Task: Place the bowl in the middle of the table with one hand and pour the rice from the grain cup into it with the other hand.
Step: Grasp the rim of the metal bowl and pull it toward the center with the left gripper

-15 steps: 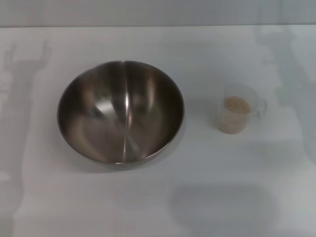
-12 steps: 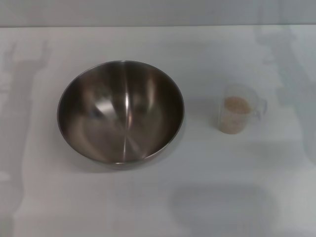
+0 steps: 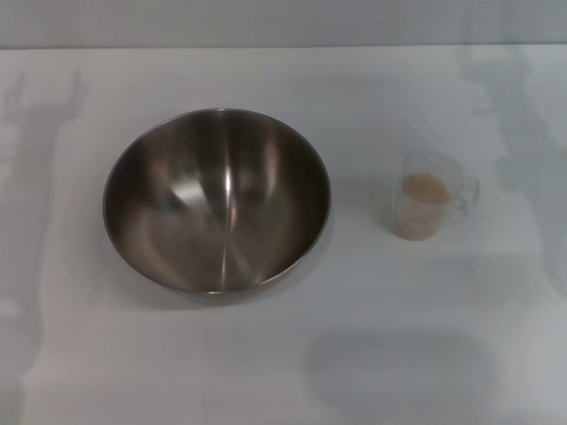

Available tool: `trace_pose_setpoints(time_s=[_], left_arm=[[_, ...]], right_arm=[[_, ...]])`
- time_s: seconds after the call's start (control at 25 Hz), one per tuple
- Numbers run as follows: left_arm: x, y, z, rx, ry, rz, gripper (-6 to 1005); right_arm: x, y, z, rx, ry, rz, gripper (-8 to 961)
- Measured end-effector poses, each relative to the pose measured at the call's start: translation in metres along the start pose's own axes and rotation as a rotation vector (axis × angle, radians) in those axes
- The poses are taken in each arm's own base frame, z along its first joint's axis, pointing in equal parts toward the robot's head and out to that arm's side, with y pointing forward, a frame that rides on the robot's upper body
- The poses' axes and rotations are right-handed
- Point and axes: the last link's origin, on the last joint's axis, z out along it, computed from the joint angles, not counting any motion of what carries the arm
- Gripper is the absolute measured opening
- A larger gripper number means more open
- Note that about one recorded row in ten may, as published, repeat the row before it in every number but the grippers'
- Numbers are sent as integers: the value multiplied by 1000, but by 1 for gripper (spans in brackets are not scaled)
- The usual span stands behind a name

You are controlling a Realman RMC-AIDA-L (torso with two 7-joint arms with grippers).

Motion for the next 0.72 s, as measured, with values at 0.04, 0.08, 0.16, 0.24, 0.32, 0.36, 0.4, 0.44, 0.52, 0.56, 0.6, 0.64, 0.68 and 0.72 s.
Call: trace_pose_setpoints(time_s=[0.04,0.08,0.16,0.24,0.32,0.36,0.4,0.44,0.52,0.56,0.6,0.64,0.68,0.72], left_arm=[[1,0,4,3,-21,-7,840],[3,1,15,13,-97,-24,840],[6,2,19,15,-126,-31,840],[10,4,24,12,-172,-39,840],[19,9,30,5,-252,-54,840],[31,15,35,-7,-297,-64,840],[40,18,35,-10,-362,-69,841],[40,18,35,-10,-362,-69,841],[40,18,35,-10,-362,-69,841],[65,31,36,-40,-514,-63,841],[81,38,33,-63,-635,-32,841],[85,41,30,-73,-675,-17,841],[92,46,26,-100,-745,10,841],[94,48,24,-112,-771,18,841]], right_arm=[[0,0,0,1,0,-1,517],[0,0,0,1,0,0,517],[0,0,0,1,0,1,517],[0,0,0,1,0,1,517],[0,1,0,2,0,1,517],[0,1,0,2,0,2,517],[0,1,0,1,0,3,517],[0,1,0,1,2,2,517],[1,1,0,2,5,1,516],[1,1,0,3,6,0,516],[1,0,0,3,6,0,516],[1,0,0,3,6,0,516],[1,0,0,4,7,0,516],[1,0,0,4,7,0,516]])
